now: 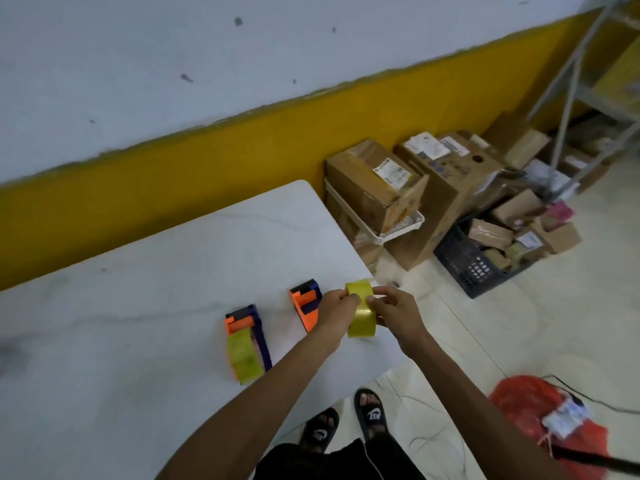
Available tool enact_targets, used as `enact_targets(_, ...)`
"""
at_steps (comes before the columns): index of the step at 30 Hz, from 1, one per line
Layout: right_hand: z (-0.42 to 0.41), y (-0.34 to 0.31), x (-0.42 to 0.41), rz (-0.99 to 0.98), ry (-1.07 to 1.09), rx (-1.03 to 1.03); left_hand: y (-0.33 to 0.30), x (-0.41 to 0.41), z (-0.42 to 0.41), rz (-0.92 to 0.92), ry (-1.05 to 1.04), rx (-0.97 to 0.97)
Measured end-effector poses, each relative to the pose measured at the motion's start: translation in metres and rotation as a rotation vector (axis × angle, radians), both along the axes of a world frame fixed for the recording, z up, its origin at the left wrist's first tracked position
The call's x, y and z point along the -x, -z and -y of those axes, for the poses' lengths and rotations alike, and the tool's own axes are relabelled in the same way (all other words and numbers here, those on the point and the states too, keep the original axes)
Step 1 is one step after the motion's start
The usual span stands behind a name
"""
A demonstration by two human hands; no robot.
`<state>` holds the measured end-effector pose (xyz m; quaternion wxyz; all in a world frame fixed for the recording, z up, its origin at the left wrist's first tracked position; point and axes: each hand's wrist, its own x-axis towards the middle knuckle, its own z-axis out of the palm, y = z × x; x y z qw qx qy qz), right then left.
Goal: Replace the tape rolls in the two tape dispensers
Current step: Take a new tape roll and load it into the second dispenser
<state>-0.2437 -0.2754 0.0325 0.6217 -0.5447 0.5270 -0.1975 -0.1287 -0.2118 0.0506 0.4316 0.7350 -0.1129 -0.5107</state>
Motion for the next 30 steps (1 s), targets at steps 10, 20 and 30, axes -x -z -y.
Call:
enact_targets(10, 0.047, 0.019, -0.024, -0.036, -0.281, -0.149, 0.042, -0.004, 0.020, 0.012, -0.240, -0.129)
enact_targets(20, 0.049, 0.029, -0.036, -0.005, -0.484, -0.216, 0.015, -0.007, -0.007, 0.320, -0.456, -0.198)
enact_targets(30, 0.046, 0.033, -0.044, -0.020, -0.555, -0.152, 0.047, 0.007, -0.047, 0.301, -0.321, -0.335)
